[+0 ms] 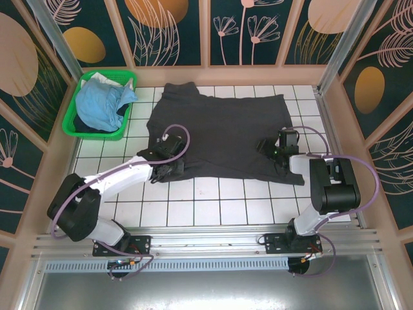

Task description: Fold and stack the t-shirts

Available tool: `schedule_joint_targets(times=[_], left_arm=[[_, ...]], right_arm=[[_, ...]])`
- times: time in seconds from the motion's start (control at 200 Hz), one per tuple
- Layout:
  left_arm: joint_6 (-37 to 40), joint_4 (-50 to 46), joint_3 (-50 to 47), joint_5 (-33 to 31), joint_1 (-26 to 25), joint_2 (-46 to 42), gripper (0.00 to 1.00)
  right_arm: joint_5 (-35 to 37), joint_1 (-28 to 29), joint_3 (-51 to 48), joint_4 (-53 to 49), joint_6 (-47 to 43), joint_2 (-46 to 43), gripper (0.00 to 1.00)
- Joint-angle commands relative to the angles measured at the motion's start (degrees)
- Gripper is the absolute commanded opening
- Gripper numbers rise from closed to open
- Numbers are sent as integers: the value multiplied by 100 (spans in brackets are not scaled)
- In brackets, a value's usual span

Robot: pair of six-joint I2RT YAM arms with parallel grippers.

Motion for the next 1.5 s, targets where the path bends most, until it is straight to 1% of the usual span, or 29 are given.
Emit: schedule_joint_targets(times=[0.0,0.155,0.235,0.305,0.41,0.46,0.53,0.55,0.606,0.631,0.676,0.686,0.701,0.766,0.821,0.846,0.891,0.921,0.961,1.011,1.051,1.081,1.136,1.181,1.226,1.291,1.326,1.366,1.496], left_arm=[[-220,-273,-174,128,-109,-328,0],[-634,-759,-445,41,-331,-865,0],[-1018,-906,-621,151,-485,-1208,0],[-1510,-1170,-632,119,-830,-1342,0],[-2250,-1548,-523,-29,-1615,-1343,0],[-2584,-1520,-593,-33,-1869,-1390,0],[-2921,-1264,-812,101,-2121,-1531,3],[-3009,-1162,-893,133,-2185,-1607,7],[-3152,-778,-1134,186,-2276,-1889,26],[-3119,-441,-1265,226,-2279,-2038,35],[-2971,291,-1516,228,-2283,-2285,58],[-2921,417,-1560,218,-2283,-2328,64],[-2877,619,-1608,174,-2279,-2384,70],[-2627,1094,-1647,-233,-2269,-2510,81],[-2495,1054,-1528,-719,-2261,-2476,90],[-2408,985,-1462,-924,-2242,-2432,92],[-2252,871,-1401,-1218,-2144,-2298,93],[-2190,800,-1372,-1269,-1965,-2194,90],[-2008,825,-1399,-1069,-1641,-2034,86],[-1795,987,-1512,-816,-1256,-1837,84],[-1692,1007,-1561,-800,-1057,-1675,82],[-1562,1024,-1571,-756,-952,-1555,79],[-1477,969,-1580,-762,-841,-1376,73],[-1445,988,-1623,-724,-774,-1305,65],[-1351,1155,-1733,-549,-747,-1275,62],[-1298,1327,-1833,-298,-733,-1204,61],[-1271,1366,-1869,-185,-733,-1130,61],[-1272,1333,-1879,-179,-733,-1012,63],[-1186,1195,-1788,-157,-731,-496,62]], right_arm=[[-27,-49,67,-31,40,78,65],[-10,-48,68,-66,40,42,66],[-6,-50,75,-113,40,31,66],[7,-46,94,-215,53,-9,66],[32,-37,87,-341,58,-135,68],[59,-39,87,-396,58,-177,68],[75,-37,71,-430,60,-208,69],[70,-40,65,-435,58,-209,69],[47,-41,38,-420,67,-218,69],[43,-41,27,-402,75,-223,69],[6,-38,26,-374,92,-202,69],[-8,-37,30,-374,93,-207,69],[-30,-39,27,-371,100,-199,70],[-149,-19,17,-391,115,-212,70],[-151,38,-33,-373,159,-280,70],[-159,57,-52,-370,171,-313,70],[-160,117,-63,-380,213,-391,70],[-151,165,-65,-382,240,-450,71],[-144,258,-63,-362,251,-509,71],[-95,387,-30,-356,238,-556,72],[-53,459,14,-389,217,-562,72],[-10,484,48,-442,216,-566,72],[66,507,77,-528,201,-573,72],[122,506,73,-570,190,-583,73],[178,500,78,-601,173,-604,73],[222,492,80,-643,149,-626,73],[234,490,80,-661,138,-630,73],[243,489,65,-654,128,-640,74],[271,447,26,-652,102,-657,74]])
